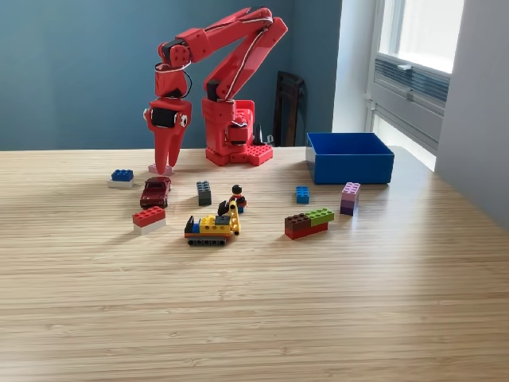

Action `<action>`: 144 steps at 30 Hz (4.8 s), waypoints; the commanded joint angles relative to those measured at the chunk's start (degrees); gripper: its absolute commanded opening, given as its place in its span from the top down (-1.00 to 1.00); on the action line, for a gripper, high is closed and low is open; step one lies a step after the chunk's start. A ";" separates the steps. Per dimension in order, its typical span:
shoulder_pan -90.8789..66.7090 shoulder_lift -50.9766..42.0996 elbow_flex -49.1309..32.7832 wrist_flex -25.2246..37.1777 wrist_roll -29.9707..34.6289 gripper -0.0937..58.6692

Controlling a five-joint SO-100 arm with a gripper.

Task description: Grasp a lego block and put it in the bin.

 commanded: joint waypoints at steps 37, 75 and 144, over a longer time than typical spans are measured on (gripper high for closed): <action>4.13 -22.50 -12.57 -6.24 17.58 0.99; -90.00 -29.18 -63.11 41.22 73.65 1.00; -137.37 -52.91 -74.88 35.51 62.31 0.02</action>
